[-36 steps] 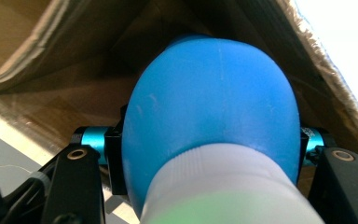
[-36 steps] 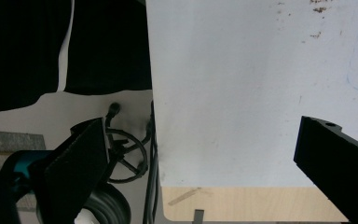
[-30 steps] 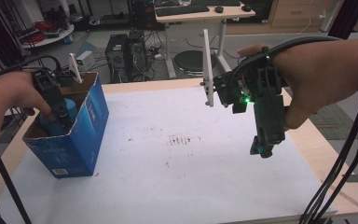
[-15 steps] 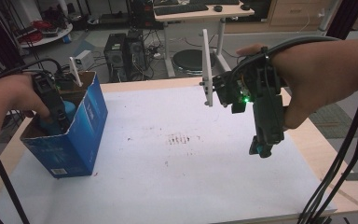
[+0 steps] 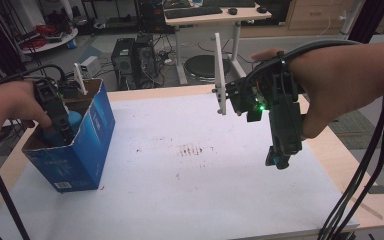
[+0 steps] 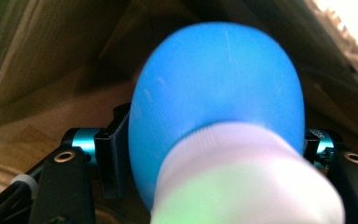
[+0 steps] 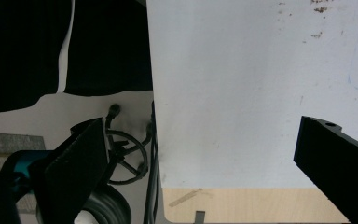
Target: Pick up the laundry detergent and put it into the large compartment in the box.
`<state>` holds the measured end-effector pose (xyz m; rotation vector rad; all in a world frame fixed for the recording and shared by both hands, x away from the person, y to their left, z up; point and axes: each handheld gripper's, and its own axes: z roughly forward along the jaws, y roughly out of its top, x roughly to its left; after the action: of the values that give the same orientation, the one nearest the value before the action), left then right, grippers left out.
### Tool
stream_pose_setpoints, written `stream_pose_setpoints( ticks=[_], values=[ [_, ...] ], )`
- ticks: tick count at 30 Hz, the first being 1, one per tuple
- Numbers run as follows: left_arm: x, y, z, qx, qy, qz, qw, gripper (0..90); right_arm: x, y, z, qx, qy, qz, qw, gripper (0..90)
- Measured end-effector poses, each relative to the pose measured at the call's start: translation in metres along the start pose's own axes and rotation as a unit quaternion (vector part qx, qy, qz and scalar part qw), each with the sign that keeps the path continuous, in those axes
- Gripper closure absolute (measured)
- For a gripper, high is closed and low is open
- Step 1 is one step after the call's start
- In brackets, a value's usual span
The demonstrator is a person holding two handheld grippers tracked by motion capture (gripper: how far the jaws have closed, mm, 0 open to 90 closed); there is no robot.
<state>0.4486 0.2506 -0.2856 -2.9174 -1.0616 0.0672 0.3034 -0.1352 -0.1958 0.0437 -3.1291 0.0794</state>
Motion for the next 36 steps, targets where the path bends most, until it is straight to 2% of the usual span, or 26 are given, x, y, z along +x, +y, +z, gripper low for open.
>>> stream_pose_setpoints(
  ticks=[7, 8, 12, 15, 25, 34, 36],
  values=[
    [-0.002, -0.001, -0.008, -0.001, 0.007, 0.006, 1.0000, 31.9, 0.000, 0.000, -0.001, 0.002, 0.000, -0.001, 1.0000, 2.0],
    [-0.002, -0.001, -0.010, -0.001, 0.008, 0.006, 1.0000, 31.9, 0.002, 0.000, -0.001, 0.002, 0.001, 0.007, 1.0000, 2.0],
    [-0.003, -0.002, -0.017, -0.006, 0.012, 0.008, 0.9999, 31.3, 0.001, 0.002, -0.001, -0.002, 0.000, -0.006, 1.0000, 2.0],
    [-0.005, -0.004, -0.024, -0.007, 0.015, 0.011, 0.9998, 30.9, 0.001, 0.002, -0.002, 0.000, -0.001, -0.001, 1.0000, 2.0],
    [-0.015, -0.002, -0.052, -0.019, 0.031, 0.017, 0.9992, 27.8, 0.002, 0.006, -0.002, -0.001, -0.002, -0.006, 1.0000, 2.0],
    [-0.025, -0.004, -0.076, -0.033, 0.033, 0.027, 0.9986, 23.6, 0.003, 0.005, -0.003, -0.001, -0.003, -0.005, 1.0000, 2.0],
    [-0.025, -0.004, -0.076, -0.033, 0.033, 0.027, 0.9986, 23.2, 0.003, 0.005, -0.003, -0.001, -0.003, -0.005, 1.0000, 2.0]
  ],
)
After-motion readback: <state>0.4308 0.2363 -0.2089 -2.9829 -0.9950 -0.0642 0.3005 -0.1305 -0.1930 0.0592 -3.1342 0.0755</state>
